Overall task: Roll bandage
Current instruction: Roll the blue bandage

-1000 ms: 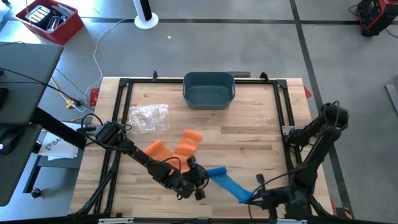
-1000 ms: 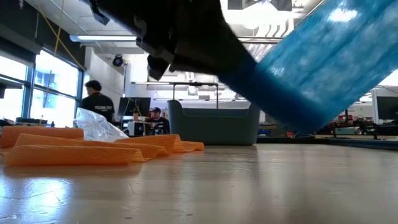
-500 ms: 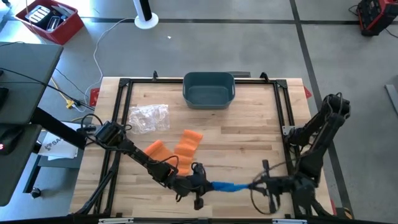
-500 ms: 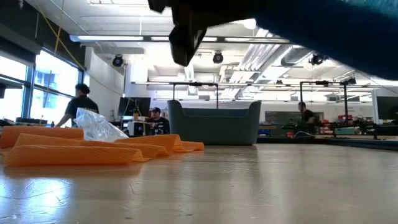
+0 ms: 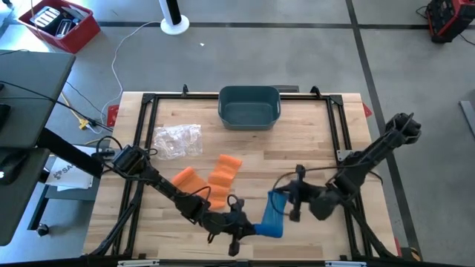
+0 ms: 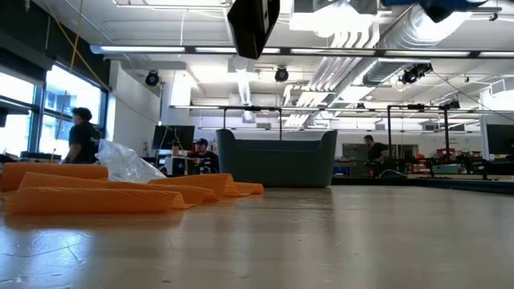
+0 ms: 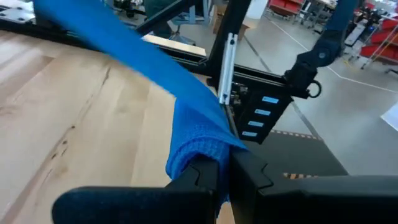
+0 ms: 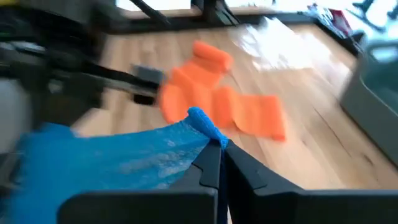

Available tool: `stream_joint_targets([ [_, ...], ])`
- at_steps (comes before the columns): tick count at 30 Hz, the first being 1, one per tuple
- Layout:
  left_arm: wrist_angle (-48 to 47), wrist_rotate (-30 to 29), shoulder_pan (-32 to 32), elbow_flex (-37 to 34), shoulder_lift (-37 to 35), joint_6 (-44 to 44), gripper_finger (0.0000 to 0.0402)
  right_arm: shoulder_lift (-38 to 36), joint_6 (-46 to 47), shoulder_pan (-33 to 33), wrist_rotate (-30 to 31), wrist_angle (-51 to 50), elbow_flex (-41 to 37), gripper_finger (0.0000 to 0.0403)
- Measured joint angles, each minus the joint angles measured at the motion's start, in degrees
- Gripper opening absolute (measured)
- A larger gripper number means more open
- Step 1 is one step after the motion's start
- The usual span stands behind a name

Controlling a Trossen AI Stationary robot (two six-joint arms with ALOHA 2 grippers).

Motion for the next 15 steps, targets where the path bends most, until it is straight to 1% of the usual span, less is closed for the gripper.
stream_joint_targets([
  [3, 0.5, -0.3, 0.0, 0.0, 0.0, 1.0, 0.0012, 0.0, 3.7, -1.2, -0.5, -4.2, 0.0, 0.0],
  [5, -0.1, -3.5, 0.0, 0.0, 0.0, 1.4, 0.0012, 0.0, 4.0, -1.4, -3.1, -4.6, 0.0, 0.0],
  [7, -1.3, -9.2, -0.1, 0.0, 0.0, 1.4, 0.0012, 0.5, 3.1, -0.8, -6.6, -2.8, 0.0, 0.0],
  [9, -2.8, -13.9, -0.1, 0.0, 0.0, 1.4, 0.0012, 1.8, 1.1, 1.2, -9.2, 0.2, 0.0, 0.0],
  [11, -5.1, -19.3, -0.1, 0.0, 0.0, 1.5, 0.0012, 3.6, -1.7, 3.9, -11.2, 4.5, 0.0, 0.0],
  [14, -10.7, -30.4, -0.1, 0.0, -0.6, 0.4, 0.0012, 6.8, -6.3, 7.9, -15.1, 12.6, 0.0, 0.0],
  [15, -12.6, -32.6, -0.1, 0.0, -1.1, -0.4, 0.0012, 8.0, -7.4, 9.1, -16.7, 15.2, 0.0, 0.0],
])
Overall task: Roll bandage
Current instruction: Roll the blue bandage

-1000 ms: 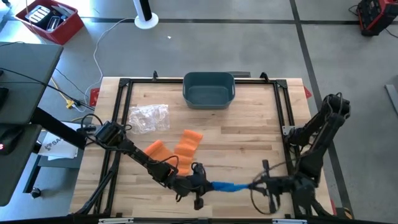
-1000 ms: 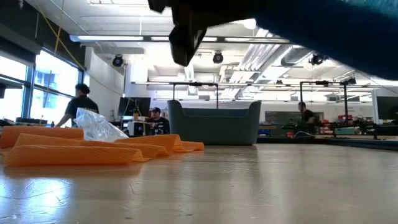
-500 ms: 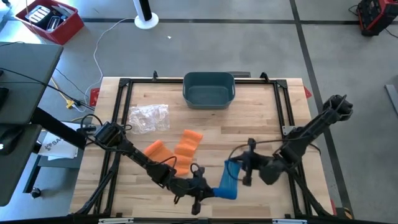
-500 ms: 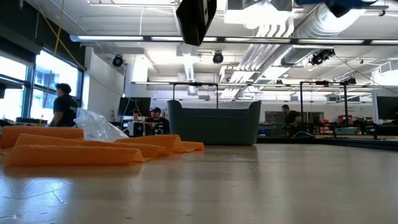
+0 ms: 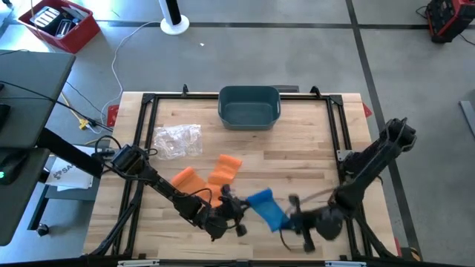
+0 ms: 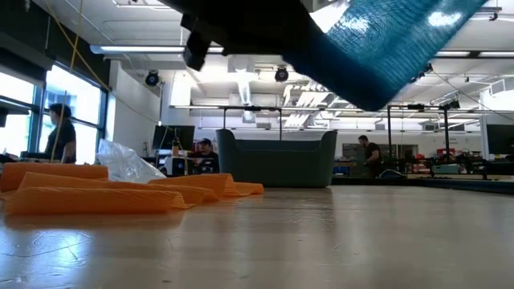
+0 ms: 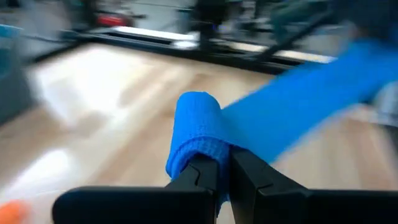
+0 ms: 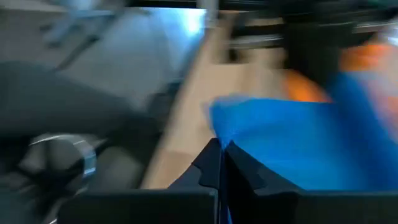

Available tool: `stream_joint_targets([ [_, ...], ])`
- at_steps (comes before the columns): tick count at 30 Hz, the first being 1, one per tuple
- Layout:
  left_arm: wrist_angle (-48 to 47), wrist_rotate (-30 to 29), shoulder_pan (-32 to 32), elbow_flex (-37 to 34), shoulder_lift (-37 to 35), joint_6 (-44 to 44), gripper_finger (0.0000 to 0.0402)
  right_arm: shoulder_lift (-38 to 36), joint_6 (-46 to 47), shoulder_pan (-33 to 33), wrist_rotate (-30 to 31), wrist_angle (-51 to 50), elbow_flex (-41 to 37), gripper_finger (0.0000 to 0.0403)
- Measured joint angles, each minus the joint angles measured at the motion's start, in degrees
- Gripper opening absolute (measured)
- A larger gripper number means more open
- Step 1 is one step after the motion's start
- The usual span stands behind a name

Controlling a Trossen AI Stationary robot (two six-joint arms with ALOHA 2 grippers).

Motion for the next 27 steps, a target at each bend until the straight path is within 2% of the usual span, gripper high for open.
stream_joint_targets([
  [2, -2.6, -2.0, 0.3, 0.0, -1.2, -1.2, 0.0012, 2.2, -0.6, 2.2, -2.9, 4.5, 0.0, 0.0],
  [7, -3.9, -2.0, 0.9, 0.0, -2.9, -0.7, 0.0012, 7.5, -0.5, 6.0, -6.0, 14.9, 0.0, 0.0],
  [15, -5.7, -1.2, 2.3, 0.1, -3.1, -3.9, 0.0012, 9.3, -1.5, 9.0, -8.2, 21.9, 0.0, 0.0],
  [18, -5.6, -1.5, 3.4, 0.1, -3.1, -5.6, 0.0012, 8.7, -5.1, 9.2, -6.7, 23.2, 0.0, 0.0],
  [21, -5.2, -1.1, 4.1, 0.1, -3.1, -5.7, 0.0012, 8.7, -7.1, 9.2, 0.0, 23.3, 0.0, 0.0],
  [24, -3.7, 3.8, 4.2, 0.1, -3.1, -4.7, 0.0012, 8.0, -7.7, 8.6, 5.8, 22.6, 0.0, 0.0],
  [27, -1.3, 9.7, 4.2, 0.1, -2.6, -3.0, 0.0012, 5.8, -9.2, 7.2, 6.7, 22.5, 0.0, 0.0],
])
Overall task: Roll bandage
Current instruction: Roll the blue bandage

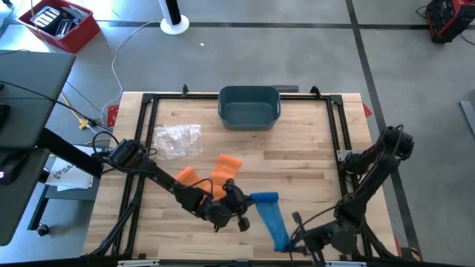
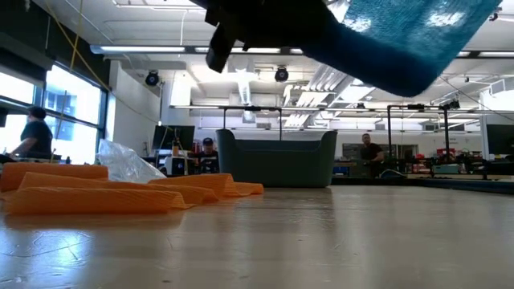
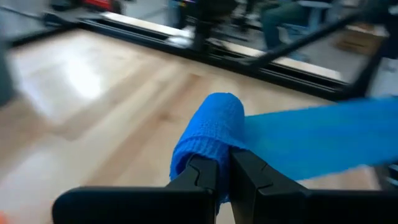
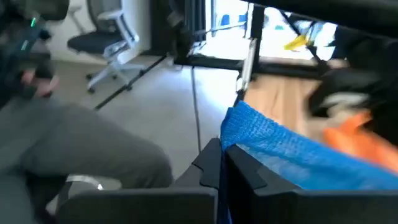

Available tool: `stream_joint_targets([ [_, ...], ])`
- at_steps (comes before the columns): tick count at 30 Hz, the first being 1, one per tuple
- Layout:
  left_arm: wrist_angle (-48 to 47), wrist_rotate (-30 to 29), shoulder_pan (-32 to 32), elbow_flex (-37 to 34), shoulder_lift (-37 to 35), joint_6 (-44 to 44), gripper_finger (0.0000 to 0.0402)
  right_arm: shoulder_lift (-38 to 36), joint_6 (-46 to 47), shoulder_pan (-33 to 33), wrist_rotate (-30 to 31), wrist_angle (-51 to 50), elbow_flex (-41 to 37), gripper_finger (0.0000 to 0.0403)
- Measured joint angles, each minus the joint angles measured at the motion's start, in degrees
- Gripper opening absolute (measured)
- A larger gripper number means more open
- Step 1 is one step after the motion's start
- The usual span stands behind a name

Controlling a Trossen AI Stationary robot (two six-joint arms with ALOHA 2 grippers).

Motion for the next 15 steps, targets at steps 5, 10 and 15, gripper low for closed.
stream_joint_targets([
  [5, 5.0, 5.9, -0.6, 0.0, 1.8, 3.1, 0.0012, -6.0, 1.2, -2.1, 3.8, -4.4, 0.0, 0.0],
  [10, 11.4, 11.4, -1.5, -0.1, 2.8, 6.3, 0.0012, -11.7, 7.0, -3.6, 8.8, -14.8, 0.0, 0.0],
  [15, 16.6, 18.5, -2.2, -0.1, 2.9, 9.1, 0.0012, -13.4, 12.5, -7.2, 8.6, -23.0, 0.0, 0.0],
])
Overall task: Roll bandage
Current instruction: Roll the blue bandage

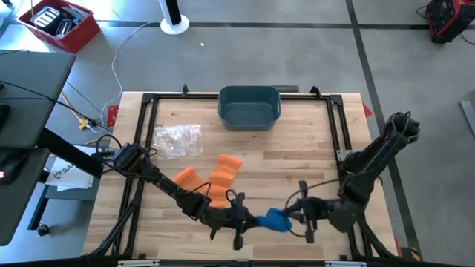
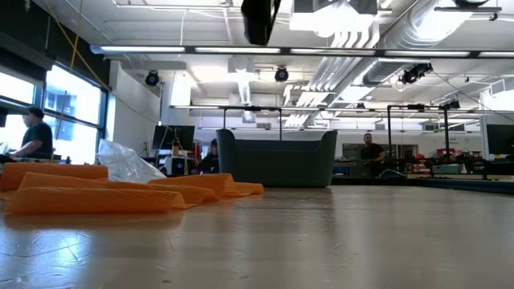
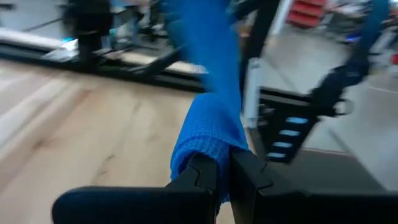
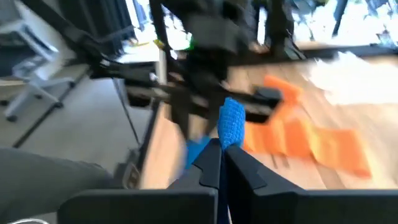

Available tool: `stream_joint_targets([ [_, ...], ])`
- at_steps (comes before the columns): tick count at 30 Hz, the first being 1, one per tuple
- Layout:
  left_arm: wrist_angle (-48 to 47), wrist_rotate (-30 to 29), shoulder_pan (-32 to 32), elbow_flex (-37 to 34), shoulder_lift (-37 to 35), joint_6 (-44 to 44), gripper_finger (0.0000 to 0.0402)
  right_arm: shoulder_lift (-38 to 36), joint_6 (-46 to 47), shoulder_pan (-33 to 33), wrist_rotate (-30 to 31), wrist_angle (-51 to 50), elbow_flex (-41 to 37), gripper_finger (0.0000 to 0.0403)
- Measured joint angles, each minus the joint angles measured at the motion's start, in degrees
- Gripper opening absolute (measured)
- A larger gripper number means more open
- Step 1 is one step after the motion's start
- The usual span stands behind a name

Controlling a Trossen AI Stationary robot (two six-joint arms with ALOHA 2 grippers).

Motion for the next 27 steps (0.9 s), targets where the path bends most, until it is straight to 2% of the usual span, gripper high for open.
stream_joint_targets([
  [7, 4.8, 6.7, -0.6, 0.0, 0.0, 1.1, 0.0012, 2.2, 8.9, -4.7, -4.9, -10.5, 0.0, 0.0],
  [12, 6.0, 7.1, -1.4, 0.0, 0.0, 3.3, 0.0012, 6.0, 9.1, -6.1, -9.2, -10.2, 0.0, 0.0],
  [18, 5.0, 7.1, -1.4, 0.0, 0.0, 2.2, 0.0012, 8.9, 8.6, -6.1, -9.2, -8.8, 0.0, 0.0007],
  [21, 4.2, 7.1, -1.4, 0.0, 0.0, 1.2, 0.0012, 9.2, 7.9, -6.2, -8.9, -6.7, 0.0, 0.0029],
  [27, 2.5, 7.3, -1.4, 0.0, 0.0, 0.2, 0.0012, 9.2, 1.8, -6.2, -8.1, -1.4, 0.0, 0.0105],
])
